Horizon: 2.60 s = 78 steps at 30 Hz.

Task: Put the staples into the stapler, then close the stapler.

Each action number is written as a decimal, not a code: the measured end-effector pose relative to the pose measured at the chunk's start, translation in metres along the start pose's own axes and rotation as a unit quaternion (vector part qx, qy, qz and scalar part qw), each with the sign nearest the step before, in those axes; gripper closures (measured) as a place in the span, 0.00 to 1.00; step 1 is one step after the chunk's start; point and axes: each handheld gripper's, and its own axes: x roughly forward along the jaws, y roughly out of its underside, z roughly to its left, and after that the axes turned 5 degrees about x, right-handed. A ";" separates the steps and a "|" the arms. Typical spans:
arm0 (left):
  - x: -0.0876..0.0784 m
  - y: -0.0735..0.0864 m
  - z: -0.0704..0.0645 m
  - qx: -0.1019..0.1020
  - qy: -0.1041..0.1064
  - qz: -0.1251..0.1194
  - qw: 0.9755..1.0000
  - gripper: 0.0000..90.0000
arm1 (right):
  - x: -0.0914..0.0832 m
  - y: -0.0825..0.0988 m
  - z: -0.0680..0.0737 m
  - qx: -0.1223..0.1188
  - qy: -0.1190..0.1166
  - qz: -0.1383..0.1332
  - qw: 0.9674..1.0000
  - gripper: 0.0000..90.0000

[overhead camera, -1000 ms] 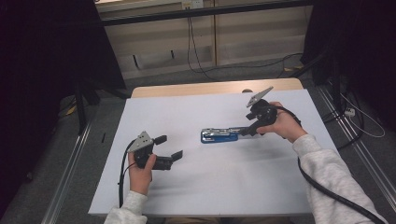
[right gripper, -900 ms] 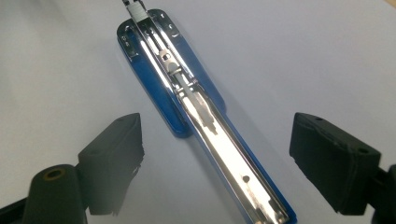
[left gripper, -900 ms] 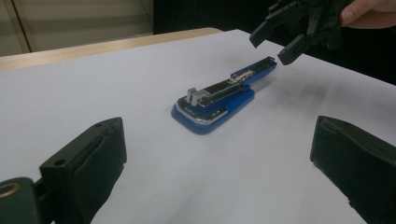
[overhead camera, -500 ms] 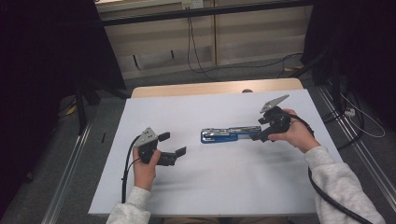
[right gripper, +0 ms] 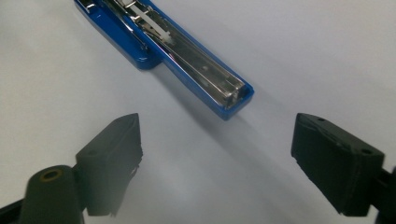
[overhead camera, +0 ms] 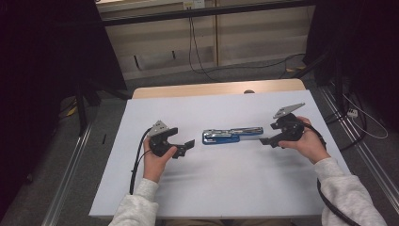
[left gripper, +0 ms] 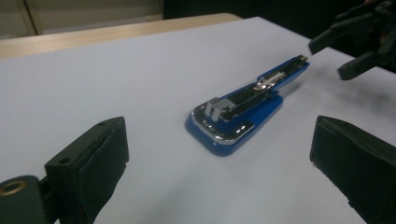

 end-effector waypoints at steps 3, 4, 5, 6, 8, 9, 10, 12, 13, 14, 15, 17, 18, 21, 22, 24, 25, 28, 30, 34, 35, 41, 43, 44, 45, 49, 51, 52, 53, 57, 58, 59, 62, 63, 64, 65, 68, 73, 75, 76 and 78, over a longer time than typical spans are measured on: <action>0.004 -0.001 0.001 -0.003 -0.001 0.000 1.000 0.07 | 0.000 0.004 -0.003 0.015 0.005 -0.005 1.000 0.24; 0.010 -0.002 0.001 -0.015 -0.006 0.002 1.000 0.09 | 0.001 0.004 -0.004 0.017 0.008 -0.006 1.000 0.27; 0.010 -0.002 0.001 -0.015 -0.006 0.002 1.000 0.11 | 0.001 0.004 -0.004 0.017 0.008 -0.006 1.000 0.27; 0.014 -0.002 0.002 -0.017 -0.009 0.017 1.000 0.13 | 0.002 0.006 -0.006 0.021 0.012 -0.004 1.000 0.37; 0.018 -0.003 0.002 -0.016 -0.016 0.018 1.000 0.18 | 0.002 0.006 -0.006 0.020 0.014 -0.002 1.000 0.43; 0.019 -0.004 0.001 -0.012 -0.016 0.024 1.000 0.23 | 0.002 0.007 -0.006 0.019 0.018 0.000 1.000 0.49; 0.019 -0.004 0.001 -0.012 -0.016 0.024 1.000 0.31 | 0.001 0.007 -0.006 0.015 0.017 0.001 1.000 0.54; 0.023 -0.005 0.000 -0.008 -0.024 0.030 0.999 0.42 | 0.001 0.007 -0.006 0.015 0.020 0.001 1.000 0.60; 0.026 -0.005 -0.001 -0.013 -0.024 0.038 0.999 0.50 | 0.001 0.007 -0.006 0.015 0.022 0.004 1.000 0.67; 0.026 -0.005 -0.001 -0.013 -0.024 0.038 0.999 0.55 | 0.001 0.007 -0.006 0.015 0.022 0.004 1.000 0.67; 0.027 -0.005 -0.001 -0.015 -0.028 0.043 0.999 0.55 | 0.002 0.008 -0.006 0.013 0.023 0.005 1.000 0.71; 0.029 -0.004 0.000 -0.019 -0.037 0.049 0.998 0.73 | 0.006 0.009 -0.005 0.014 0.028 0.009 0.999 0.86; 0.031 -0.002 0.001 -0.018 -0.046 0.065 0.997 0.79 | 0.007 0.009 -0.004 0.011 0.032 0.013 0.999 0.89; 0.035 0.000 0.001 -0.026 -0.046 0.074 0.996 0.87 | 0.012 0.009 -0.004 0.011 0.030 0.016 0.999 0.94; 0.040 0.001 0.001 -0.025 -0.053 0.092 0.994 0.94 | 0.015 0.009 -0.003 0.010 0.029 0.019 0.999 0.97; 0.045 0.002 0.001 -0.024 -0.043 0.107 0.993 0.98 | 0.017 0.009 -0.003 0.008 0.029 0.021 0.999 0.99; 0.048 0.002 0.000 -0.022 -0.040 0.107 0.993 0.98 | 0.017 0.009 -0.003 0.010 0.032 0.020 0.999 1.00; 0.056 0.001 -0.003 -0.019 -0.034 0.115 0.993 0.99 | 0.019 0.008 -0.004 0.013 0.032 0.014 0.999 1.00; 0.059 0.000 -0.005 -0.019 -0.036 0.120 0.992 0.99 | 0.021 0.009 -0.005 0.016 0.030 0.016 0.999 1.00; 0.063 0.000 -0.006 -0.016 -0.030 0.122 0.992 0.99 | 0.021 0.010 -0.007 0.021 0.031 0.012 0.999 1.00; 0.065 -0.001 -0.007 -0.018 -0.026 0.122 0.992 0.99 | 0.021 0.010 -0.008 0.023 0.030 0.007 0.999 1.00; 0.068 0.000 -0.009 -0.011 -0.025 0.128 0.991 0.99 | 0.021 0.009 -0.009 0.023 0.030 0.006 0.999 1.00; 0.070 0.001 -0.010 -0.011 -0.020 0.129 0.991 0.99 | 0.021 0.009 -0.009 0.024 0.029 0.006 0.999 1.00; 0.071 0.002 -0.010 -0.007 -0.021 0.132 0.991 1.00 | 0.021 0.009 -0.009 0.024 0.028 0.007 0.999 1.00; 0.071 0.002 -0.010 -0.006 -0.022 0.133 0.991 1.00 | 0.021 0.009 -0.009 0.024 0.028 0.007 0.999 1.00; 0.071 0.002 -0.008 -0.013 -0.016 0.131 0.991 1.00 | 0.020 0.009 -0.009 0.023 0.030 0.005 0.999 1.00; 0.071 0.002 -0.009 -0.015 -0.019 0.131 0.991 1.00 | 0.020 0.009 -0.009 0.024 0.030 0.003 0.999 1.00; 0.071 0.002 -0.009 -0.015 -0.018 0.130 0.991 1.00 | 0.020 0.009 -0.009 0.025 0.030 0.003 0.999 1.00; 0.071 0.002 -0.009 -0.014 -0.018 0.131 0.991 1.00 | 0.020 0.009 -0.009 0.024 0.032 0.004 0.999 1.00; 0.072 0.002 -0.008 -0.013 -0.019 0.130 0.991 1.00 | 0.022 0.008 -0.008 0.023 0.034 0.006 0.999 1.00; 0.072 0.002 -0.008 -0.012 -0.019 0.130 0.991 1.00 | 0.022 0.008 -0.008 0.022 0.034 0.007 0.999 1.00; 0.071 0.002 -0.008 -0.011 -0.019 0.130 0.991 1.00 | 0.023 0.008 -0.008 0.022 0.034 0.009 0.999 1.00; 0.072 0.003 -0.007 -0.019 -0.018 0.126 0.992 1.00 | 0.024 0.006 -0.008 0.021 0.028 0.006 0.999 1.00; 0.072 0.003 -0.007 -0.019 -0.018 0.126 0.992 1.00 | 0.024 0.006 -0.008 0.021 0.028 0.006 0.999 1.00; 0.073 0.003 -0.007 -0.021 -0.018 0.126 0.992 1.00 | 0.024 0.005 -0.007 0.022 0.024 0.001 0.999 1.00; 0.073 0.003 -0.007 -0.023 -0.018 0.125 0.992 1.00 | 0.024 0.005 -0.007 0.022 0.024 0.001 0.999 1.00; 0.073 0.003 -0.007 -0.019 -0.020 0.125 0.992 1.00 | 0.025 0.001 -0.004 0.017 0.021 -0.005 1.000 1.00; 0.072 0.003 -0.008 -0.018 -0.019 0.127 0.992 1.00 | 0.025 -0.001 -0.002 0.015 0.019 -0.013 1.000 1.00; 0.072 0.003 -0.008 -0.017 -0.018 0.128 0.991 1.00 | 0.025 -0.002 -0.002 0.015 0.019 -0.014 1.000 1.00; 0.072 0.003 -0.008 -0.016 -0.019 0.128 0.991 1.00 | 0.024 -0.003 -0.002 0.016 0.017 -0.019 1.000 1.00; 0.072 0.003 -0.007 -0.017 -0.021 0.128 0.991 1.00 | 0.023 -0.004 -0.001 0.016 0.017 -0.023 0.999 1.00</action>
